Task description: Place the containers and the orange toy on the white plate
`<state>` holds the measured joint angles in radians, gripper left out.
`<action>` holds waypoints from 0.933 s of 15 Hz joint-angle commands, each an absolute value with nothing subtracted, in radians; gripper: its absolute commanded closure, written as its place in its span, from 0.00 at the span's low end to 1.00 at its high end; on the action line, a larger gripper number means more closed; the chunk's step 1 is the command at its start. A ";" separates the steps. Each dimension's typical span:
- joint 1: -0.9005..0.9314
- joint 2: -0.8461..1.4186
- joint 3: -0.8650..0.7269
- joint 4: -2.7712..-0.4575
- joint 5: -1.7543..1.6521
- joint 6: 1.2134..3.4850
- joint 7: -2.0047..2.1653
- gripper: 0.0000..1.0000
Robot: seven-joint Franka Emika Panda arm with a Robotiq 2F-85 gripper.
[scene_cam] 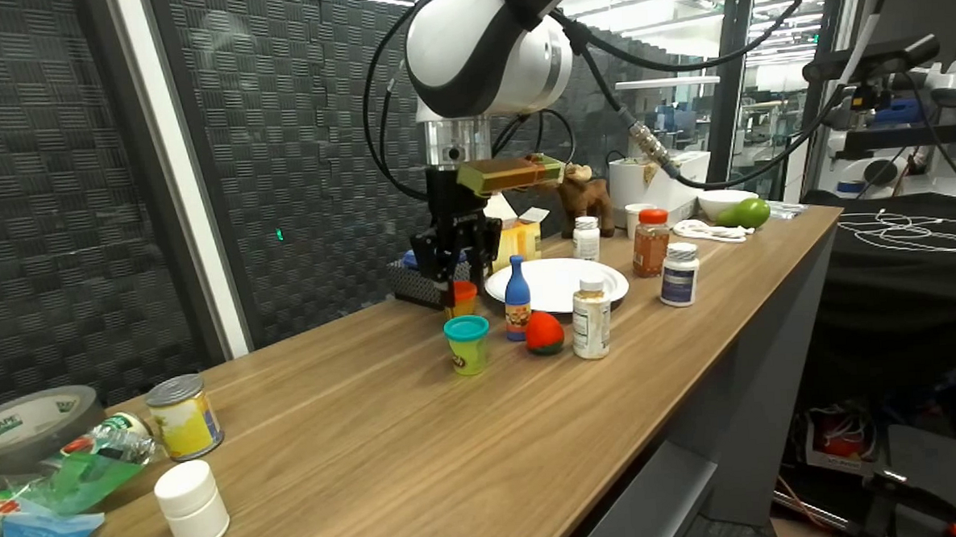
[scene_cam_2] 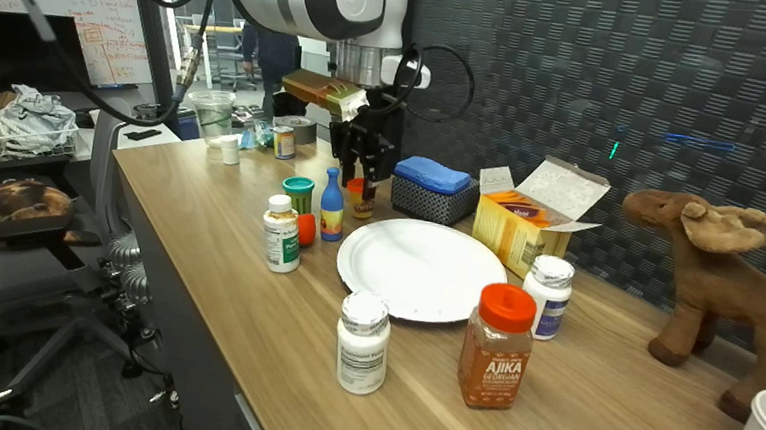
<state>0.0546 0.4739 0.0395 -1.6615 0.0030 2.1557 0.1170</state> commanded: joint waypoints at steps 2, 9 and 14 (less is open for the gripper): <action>0.073 0.431 0.021 -1.633 -0.028 2.156 0.133 0.71; 0.043 0.335 -0.019 -1.670 -0.066 2.166 0.128 0.71; -0.005 0.337 -0.039 -1.701 -0.041 2.149 0.102 0.71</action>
<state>0.0137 0.3593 -0.0302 -1.6672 -0.0467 2.1507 0.1161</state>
